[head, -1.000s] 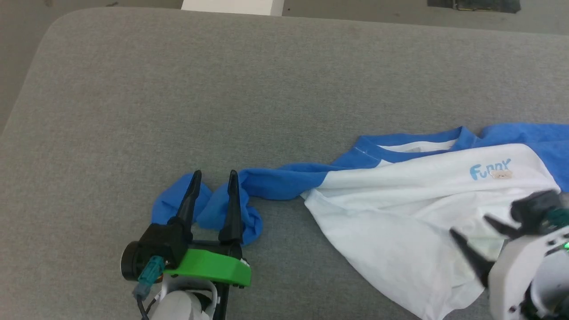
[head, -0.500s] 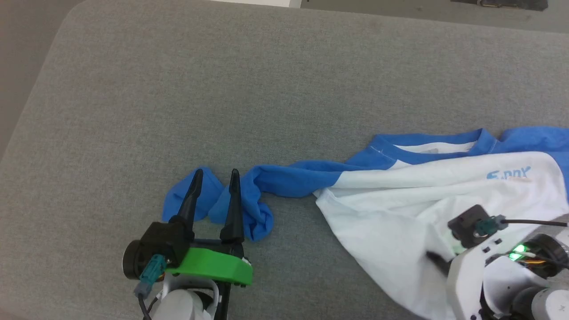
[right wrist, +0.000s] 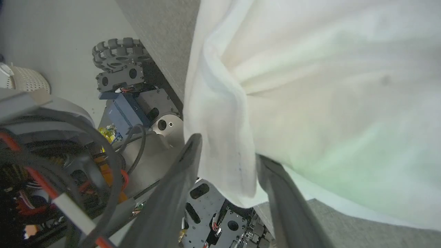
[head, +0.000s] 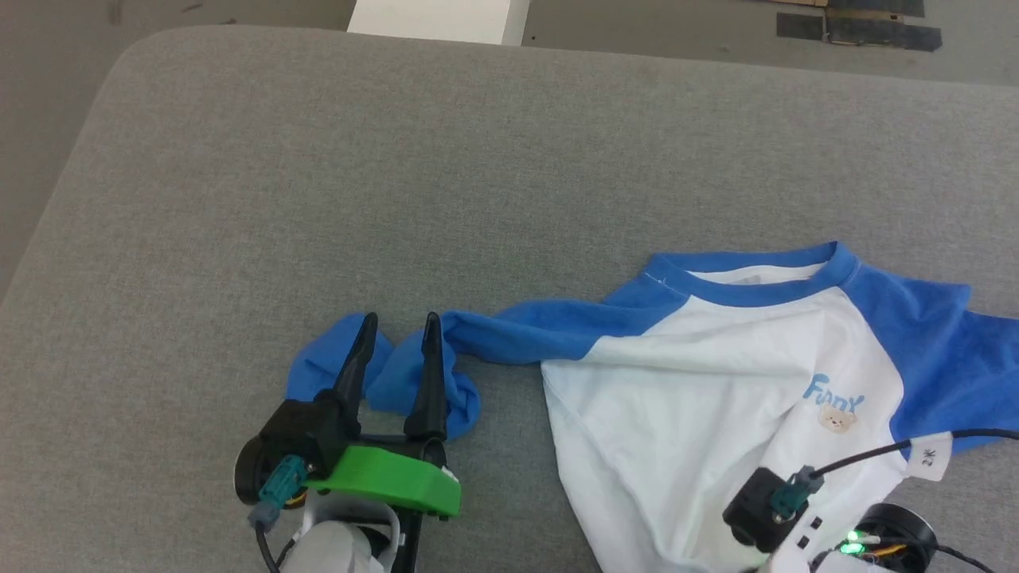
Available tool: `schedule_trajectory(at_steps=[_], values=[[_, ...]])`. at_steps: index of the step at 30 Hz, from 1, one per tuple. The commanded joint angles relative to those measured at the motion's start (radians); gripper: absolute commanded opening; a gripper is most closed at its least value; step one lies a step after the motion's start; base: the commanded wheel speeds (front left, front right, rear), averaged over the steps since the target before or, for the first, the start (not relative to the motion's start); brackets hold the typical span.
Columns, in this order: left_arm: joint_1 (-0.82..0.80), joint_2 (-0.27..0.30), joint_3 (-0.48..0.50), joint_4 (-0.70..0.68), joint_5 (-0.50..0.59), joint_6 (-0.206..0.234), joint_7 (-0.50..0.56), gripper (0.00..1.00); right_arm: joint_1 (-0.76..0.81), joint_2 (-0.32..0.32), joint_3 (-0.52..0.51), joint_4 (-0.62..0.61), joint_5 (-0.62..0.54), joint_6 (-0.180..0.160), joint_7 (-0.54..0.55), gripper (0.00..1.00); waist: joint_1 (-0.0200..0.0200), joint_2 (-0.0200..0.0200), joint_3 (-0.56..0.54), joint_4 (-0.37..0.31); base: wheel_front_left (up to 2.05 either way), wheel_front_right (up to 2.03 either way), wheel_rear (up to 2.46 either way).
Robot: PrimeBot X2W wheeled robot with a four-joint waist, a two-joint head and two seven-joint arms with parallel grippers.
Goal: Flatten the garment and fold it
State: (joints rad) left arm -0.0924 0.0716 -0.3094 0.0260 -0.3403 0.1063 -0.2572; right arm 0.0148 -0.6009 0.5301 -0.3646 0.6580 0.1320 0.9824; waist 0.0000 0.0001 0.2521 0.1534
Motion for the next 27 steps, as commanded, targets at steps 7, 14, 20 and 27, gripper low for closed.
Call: schedule_trajectory(at_steps=[7, 14, 20, 27], values=[[0.014, 0.024, 0.009, -0.01, -0.005, 0.008, 0.005, 1.0, -0.064, 0.162, -0.216, -0.044, -0.044, -0.001, -0.259, 1.0, 0.0, -0.0001, -0.031, -0.029, 0.0, 0.0, 0.0], [0.024, 0.038, 0.005, -0.04, 0.002, 0.019, 0.019, 1.0, -0.028, 0.396, -0.606, -0.047, -0.382, -0.001, -0.636, 1.0, 0.0, -0.0001, -0.028, -0.048, 0.0, 0.0, 0.0], [0.027, 0.073, -0.031, -0.063, 0.081, 0.054, 0.066, 1.0, 0.066, 0.536, -0.863, -0.012, -0.555, -0.001, -0.866, 1.0, 0.0, -0.0001, -0.015, -0.072, 0.0, 0.0, 0.0], [0.017, 0.086, -0.18, -0.139, 0.227, 0.091, 0.359, 1.0, 0.083, 0.55, -0.952, 0.07, -0.491, -0.001, -0.934, 1.0, 0.0, -0.0001, 0.005, -0.1, 0.0, 0.0, 0.0]])
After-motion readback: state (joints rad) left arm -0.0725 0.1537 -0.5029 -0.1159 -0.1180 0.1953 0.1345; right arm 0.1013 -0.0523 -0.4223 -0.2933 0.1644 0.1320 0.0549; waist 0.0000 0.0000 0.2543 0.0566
